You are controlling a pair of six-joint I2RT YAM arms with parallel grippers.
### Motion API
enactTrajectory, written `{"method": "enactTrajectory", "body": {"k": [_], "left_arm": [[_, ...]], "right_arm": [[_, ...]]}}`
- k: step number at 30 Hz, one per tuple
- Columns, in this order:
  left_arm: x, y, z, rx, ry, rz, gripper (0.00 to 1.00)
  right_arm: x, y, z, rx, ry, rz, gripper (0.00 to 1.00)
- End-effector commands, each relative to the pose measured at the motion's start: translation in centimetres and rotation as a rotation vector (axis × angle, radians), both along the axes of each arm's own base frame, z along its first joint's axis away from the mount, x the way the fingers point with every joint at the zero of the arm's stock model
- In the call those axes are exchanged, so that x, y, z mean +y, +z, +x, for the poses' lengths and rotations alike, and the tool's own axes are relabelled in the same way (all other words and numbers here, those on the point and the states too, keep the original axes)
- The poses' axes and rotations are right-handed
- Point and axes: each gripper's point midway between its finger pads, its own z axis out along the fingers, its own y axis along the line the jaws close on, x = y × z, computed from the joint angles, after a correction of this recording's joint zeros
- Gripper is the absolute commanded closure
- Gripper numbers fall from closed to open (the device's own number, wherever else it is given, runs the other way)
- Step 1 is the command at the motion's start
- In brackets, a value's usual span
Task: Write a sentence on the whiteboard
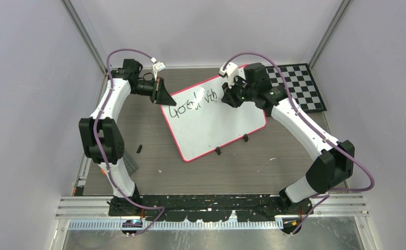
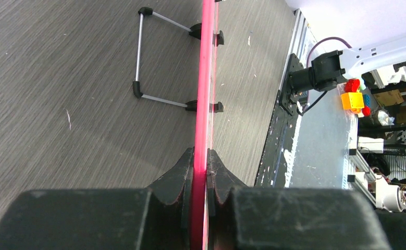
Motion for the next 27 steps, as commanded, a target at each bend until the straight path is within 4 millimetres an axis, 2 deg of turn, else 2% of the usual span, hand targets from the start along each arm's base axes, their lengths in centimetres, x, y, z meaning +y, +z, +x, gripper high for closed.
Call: {"method": "enactTrajectory", "body": {"k": [1, 8, 13, 22, 27], "left_arm": [[0.3, -0.2, 0.8, -0.059, -0.003, 0.047, 1.0], [0.3, -0.2, 0.9, -0.059, -0.003, 0.045, 1.0], [0.2, -0.1, 0.9, -0.06, -0.005, 0.043, 1.0], [0.3, -0.2, 1.0, -0.059, -0.005, 0.045, 1.0], [0.3, -0.3, 1.0, -0.055, -0.004, 0.044, 1.0]], "right_arm": [[0.2, 2.6, 1.0, -0.081, -0.01, 0.023, 1.0], [-0.9, 3.5, 0.2, -0.091, -0.022, 0.019, 1.0], [-2.4, 4.7, 1.3, -0.091, -0.071, 0.046, 1.0], [-1.7, 5.8, 2.1, -0.098, -0.051, 0.084, 1.0], [-1.5, 5.5, 1.9, -0.09, -0.028, 0.082, 1.0]]}}
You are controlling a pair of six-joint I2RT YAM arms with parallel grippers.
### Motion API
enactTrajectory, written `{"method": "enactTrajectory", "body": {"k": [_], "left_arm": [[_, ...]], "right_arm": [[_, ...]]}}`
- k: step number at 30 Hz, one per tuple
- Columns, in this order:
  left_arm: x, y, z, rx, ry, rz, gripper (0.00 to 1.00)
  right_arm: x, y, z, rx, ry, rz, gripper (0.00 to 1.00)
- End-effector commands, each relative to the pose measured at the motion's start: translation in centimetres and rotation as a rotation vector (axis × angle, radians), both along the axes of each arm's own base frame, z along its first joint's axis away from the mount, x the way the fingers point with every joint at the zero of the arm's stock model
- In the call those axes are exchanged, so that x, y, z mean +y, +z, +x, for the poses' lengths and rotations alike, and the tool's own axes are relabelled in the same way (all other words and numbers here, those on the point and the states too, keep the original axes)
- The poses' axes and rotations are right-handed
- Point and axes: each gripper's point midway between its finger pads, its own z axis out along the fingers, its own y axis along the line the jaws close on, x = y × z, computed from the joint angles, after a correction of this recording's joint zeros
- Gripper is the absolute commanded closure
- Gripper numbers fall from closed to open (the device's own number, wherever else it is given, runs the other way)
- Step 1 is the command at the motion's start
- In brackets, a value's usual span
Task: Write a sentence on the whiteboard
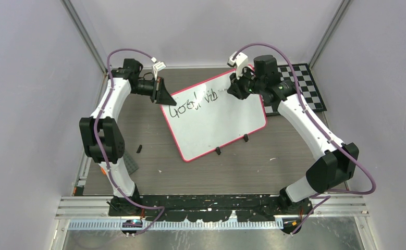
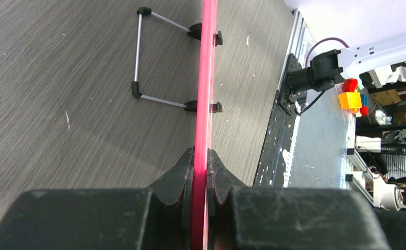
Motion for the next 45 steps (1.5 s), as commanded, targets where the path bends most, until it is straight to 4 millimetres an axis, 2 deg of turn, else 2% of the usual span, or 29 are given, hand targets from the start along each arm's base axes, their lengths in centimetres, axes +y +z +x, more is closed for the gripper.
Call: {"method": "enactTrajectory", "body": {"k": [1, 6, 19, 27, 35, 45], "left_arm": [[0.3, -0.3, 1.0, -0.062, -0.002, 0.048, 1.0], [0.3, -0.4, 1.1, -0.058, 0.001, 0.047, 1.0], [0.3, -0.5, 1.0, -0.049, 0.007, 0.05, 1.0], [0.3, -0.5, 0.9, -0.052, 0.007, 0.053, 1.0], [0.3, -0.5, 0.9, -0.052, 0.008, 0.05, 1.0], [0.0, -0.3, 1.0, -0.056, 0.007, 0.049, 1.0]], "right_arm": [[0.9, 2.3, -0.2, -0.045, 0.042, 0.04, 1.0], [0.6, 0.8, -0.2, -0.023, 0.036, 0.006, 1.0], [1.6, -0.2, 0.2, -0.021, 0.048, -0.005, 1.0], [0.4, -0.5, 1.5, -0.046, -0.011, -0.068, 1.0], [-1.5, 0.2, 2.1, -0.057, -0.057, -0.078, 1.0], [-0.9, 1.6, 3.1, -0.088, -0.058, -0.04, 1.0]]}}
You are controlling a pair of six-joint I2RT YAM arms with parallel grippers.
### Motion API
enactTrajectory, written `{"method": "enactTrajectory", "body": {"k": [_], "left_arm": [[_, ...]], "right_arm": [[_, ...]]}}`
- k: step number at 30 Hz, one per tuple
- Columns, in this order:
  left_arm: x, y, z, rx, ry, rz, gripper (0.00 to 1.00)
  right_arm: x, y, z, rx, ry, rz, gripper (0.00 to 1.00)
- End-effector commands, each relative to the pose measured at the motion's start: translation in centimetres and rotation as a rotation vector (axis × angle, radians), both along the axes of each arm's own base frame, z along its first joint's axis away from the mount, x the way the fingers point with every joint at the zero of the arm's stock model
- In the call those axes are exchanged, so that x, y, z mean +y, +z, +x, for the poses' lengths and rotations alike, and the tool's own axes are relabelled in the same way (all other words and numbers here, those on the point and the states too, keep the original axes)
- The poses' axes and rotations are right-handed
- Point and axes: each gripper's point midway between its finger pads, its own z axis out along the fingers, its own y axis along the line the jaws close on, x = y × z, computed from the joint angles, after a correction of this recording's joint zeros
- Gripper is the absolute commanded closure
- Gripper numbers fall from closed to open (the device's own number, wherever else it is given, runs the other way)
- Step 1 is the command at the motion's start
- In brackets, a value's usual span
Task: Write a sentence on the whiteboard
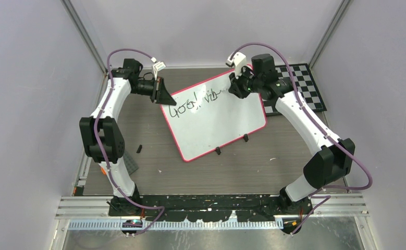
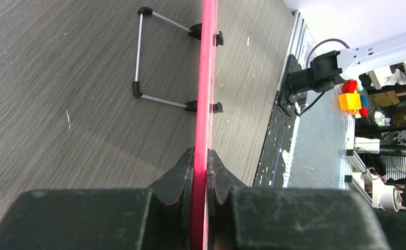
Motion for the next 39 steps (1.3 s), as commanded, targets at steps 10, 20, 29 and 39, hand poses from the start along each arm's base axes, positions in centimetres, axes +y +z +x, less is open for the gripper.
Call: {"method": "enactTrajectory", "body": {"k": [10, 20, 29, 39], "left_arm": [[0.0, -0.3, 0.9, -0.065, 0.01, 0.054, 1.0], [0.1, -0.3, 0.9, -0.066, 0.011, 0.056, 1.0], [0.1, -0.3, 0.7, -0.065, 0.01, 0.056, 1.0], [0.1, -0.4, 0.6, -0.063, 0.008, 0.057, 1.0]], "right_arm": [[1.4, 2.3, 0.8, -0.065, 0.037, 0.043, 1.0], [1.5, 1.4, -0.4, -0.039, 0.057, 0.036, 1.0], [0.9, 0.4, -1.1, -0.011, 0.046, 0.015, 1.0], [-0.2, 0.2, -1.1, -0.028, 0.016, -0.031, 1.0]]}}
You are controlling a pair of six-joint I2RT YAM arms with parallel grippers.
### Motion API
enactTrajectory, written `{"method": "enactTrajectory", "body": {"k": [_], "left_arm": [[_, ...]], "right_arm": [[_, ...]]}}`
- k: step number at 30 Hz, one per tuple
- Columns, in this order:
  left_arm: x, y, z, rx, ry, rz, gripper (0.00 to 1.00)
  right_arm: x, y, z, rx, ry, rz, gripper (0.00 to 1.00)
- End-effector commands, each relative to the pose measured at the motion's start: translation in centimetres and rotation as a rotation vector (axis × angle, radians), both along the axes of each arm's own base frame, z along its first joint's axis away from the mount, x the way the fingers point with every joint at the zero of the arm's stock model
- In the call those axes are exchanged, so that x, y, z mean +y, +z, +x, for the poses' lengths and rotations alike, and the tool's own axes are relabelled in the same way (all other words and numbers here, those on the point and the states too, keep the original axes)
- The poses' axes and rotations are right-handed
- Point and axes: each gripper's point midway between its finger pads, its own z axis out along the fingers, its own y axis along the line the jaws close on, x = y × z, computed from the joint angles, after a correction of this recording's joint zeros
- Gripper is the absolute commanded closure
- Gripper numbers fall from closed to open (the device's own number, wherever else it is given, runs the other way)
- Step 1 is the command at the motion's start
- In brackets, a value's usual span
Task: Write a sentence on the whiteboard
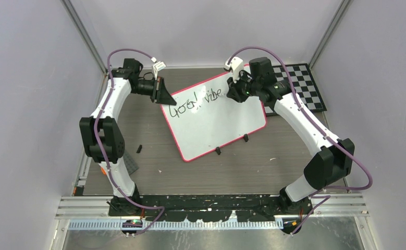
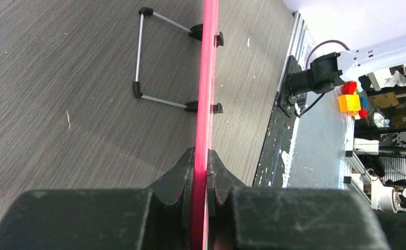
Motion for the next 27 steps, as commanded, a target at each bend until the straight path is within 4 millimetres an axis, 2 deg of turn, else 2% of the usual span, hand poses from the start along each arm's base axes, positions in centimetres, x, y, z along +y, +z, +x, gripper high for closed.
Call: {"method": "enactTrajectory", "body": {"k": [1, 9, 18, 22, 27], "left_arm": [[0.1, -0.3, 0.5, -0.071, 0.002, 0.054, 1.0], [0.1, -0.2, 0.6, -0.073, 0.0, 0.056, 1.0], [0.0, -0.1, 0.7, -0.076, -0.006, 0.053, 1.0], [0.0, -0.2, 0.8, -0.076, -0.006, 0.052, 1.0], [-0.1, -0.2, 0.8, -0.075, -0.008, 0.053, 1.0]], "right_arm": [[-1.1, 1.3, 0.0, -0.056, -0.03, -0.027, 1.0], [-2.1, 2.0, 0.6, -0.066, -0.065, -0.032, 1.0], [-1.9, 4.7, -0.2, -0.109, -0.048, 0.048, 1.0], [-2.5, 5.5, 0.6, -0.099, -0.091, 0.097, 1.0], [-2.4, 5.5, 1.7, -0.109, -0.106, 0.097, 1.0]]}}
